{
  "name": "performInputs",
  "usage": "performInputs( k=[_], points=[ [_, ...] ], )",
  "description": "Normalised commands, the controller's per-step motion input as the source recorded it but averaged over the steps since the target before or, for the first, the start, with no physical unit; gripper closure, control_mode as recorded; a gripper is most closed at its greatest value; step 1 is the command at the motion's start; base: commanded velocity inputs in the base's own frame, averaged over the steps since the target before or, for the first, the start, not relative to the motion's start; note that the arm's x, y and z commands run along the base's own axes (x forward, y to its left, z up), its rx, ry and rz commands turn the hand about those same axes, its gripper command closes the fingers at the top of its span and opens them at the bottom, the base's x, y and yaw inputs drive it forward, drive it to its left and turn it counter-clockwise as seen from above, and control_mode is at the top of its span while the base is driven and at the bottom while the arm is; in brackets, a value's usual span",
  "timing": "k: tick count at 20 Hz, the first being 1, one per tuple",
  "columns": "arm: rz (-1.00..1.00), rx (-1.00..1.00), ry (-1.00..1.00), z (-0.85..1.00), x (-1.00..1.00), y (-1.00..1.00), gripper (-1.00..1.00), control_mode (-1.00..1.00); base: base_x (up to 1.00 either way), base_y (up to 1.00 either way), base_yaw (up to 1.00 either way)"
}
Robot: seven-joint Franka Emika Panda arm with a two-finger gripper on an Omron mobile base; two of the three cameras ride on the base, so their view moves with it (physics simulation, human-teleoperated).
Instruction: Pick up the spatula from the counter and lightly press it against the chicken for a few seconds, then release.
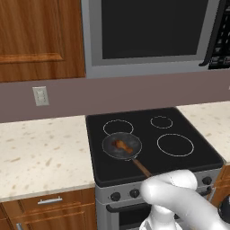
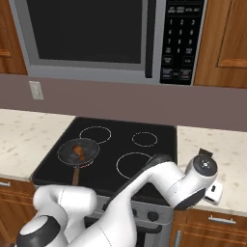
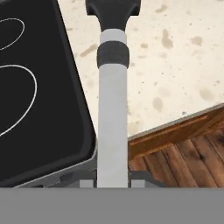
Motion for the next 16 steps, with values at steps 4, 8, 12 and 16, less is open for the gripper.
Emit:
performInputs(
  k=[4,8,12,16],
  points=[
    [0.15,-0.11,0.00,0.27,-0.47,0.63,1.00,-1.00,0.00,0.00,0.00],
    [0.16,-0.13,0.01,0.34,-0.47,0.63,1.00,-1.00,0.00,0.00,0.00],
    [0.18,-0.14,0.13,0.38,-0.40,0.53,1.00,-1.00,0.00,0.00,0.00],
    [0.20,-0.15,0.15,0.37,-0.39,0.48,1.00,-1.00,0.00,0.00,0.00]
  ],
)
